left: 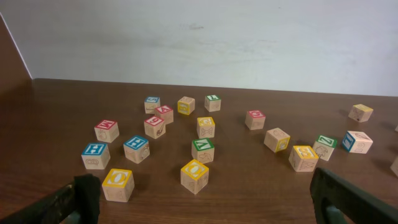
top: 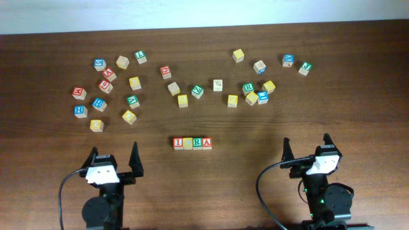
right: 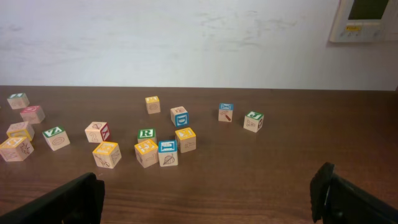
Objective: Spell out ICRA
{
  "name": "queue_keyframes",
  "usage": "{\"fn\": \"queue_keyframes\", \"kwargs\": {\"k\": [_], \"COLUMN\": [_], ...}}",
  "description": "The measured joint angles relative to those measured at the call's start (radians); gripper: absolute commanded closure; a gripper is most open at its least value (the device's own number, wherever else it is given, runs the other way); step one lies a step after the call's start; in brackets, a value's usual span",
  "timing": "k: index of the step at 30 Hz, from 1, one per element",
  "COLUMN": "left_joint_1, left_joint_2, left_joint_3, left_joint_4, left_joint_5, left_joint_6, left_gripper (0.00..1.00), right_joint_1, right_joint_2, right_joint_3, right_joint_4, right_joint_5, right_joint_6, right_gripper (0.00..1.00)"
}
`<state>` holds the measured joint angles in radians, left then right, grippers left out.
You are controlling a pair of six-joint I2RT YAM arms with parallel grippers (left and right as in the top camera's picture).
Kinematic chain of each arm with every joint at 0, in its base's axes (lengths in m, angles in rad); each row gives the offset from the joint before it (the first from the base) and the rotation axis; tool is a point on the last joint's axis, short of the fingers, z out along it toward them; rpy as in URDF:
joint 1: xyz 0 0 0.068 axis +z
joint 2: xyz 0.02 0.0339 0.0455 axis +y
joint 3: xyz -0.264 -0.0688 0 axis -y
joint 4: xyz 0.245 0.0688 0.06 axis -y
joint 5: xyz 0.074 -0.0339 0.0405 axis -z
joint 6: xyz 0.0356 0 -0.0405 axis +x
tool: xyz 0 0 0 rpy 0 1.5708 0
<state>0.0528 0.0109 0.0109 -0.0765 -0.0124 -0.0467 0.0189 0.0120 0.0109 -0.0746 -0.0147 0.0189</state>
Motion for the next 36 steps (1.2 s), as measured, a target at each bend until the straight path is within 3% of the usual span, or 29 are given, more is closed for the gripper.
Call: {"fn": "queue_keyframes", "kwargs": {"k": [36], "left_joint_1": [0.001], "left_joint_2": [0.0], "left_joint_3": [0.0], "left_joint_4": [-0.002], "left_joint_5": [-0.003], "left_joint_6": [0.027], "left_gripper": [0.01], "right_joint_1": [0.0], "right_joint_2": [0.0], "right_joint_3": [0.0], "right_joint_4": [0.0], "right_joint_5": [0.0], "right_joint_6": [0.0], "right_gripper": [0.02]}}
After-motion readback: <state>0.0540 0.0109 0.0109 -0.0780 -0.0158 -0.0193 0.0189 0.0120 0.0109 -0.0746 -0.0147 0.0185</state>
